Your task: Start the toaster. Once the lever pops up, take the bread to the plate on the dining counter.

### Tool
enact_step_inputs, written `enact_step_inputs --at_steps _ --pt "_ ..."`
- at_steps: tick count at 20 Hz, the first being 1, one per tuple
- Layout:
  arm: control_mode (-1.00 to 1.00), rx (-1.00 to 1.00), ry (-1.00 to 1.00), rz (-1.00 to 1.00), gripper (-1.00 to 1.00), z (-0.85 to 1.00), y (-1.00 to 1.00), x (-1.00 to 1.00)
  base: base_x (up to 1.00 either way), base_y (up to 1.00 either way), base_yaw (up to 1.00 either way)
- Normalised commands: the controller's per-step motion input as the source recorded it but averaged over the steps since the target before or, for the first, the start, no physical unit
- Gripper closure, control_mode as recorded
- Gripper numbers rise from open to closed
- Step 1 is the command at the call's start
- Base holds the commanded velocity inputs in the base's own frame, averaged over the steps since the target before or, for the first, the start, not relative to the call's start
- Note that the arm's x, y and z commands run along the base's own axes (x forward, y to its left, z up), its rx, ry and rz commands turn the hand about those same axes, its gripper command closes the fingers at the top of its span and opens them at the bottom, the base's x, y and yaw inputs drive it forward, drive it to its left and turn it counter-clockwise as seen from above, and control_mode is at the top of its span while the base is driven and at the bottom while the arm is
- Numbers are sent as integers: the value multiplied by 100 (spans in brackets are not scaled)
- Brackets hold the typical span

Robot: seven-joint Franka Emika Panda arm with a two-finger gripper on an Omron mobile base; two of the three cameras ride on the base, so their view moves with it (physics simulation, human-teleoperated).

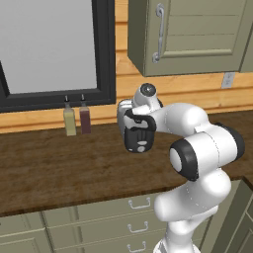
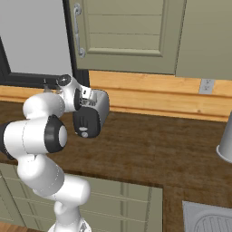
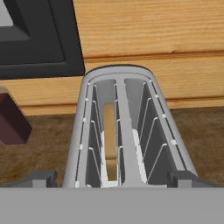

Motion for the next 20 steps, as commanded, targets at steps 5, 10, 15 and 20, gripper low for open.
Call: enact_step_inputs --at_steps 5,10,15,20 --pt "-100 0 0 0 -100 0 0 0 0 0 0" --pt "-100 0 0 0 -100 0 0 0 0 0 0" --pt "-100 0 0 0 -100 0 0 0 0 0 0" --pt "-100 0 0 0 -100 0 0 0 0 0 0"
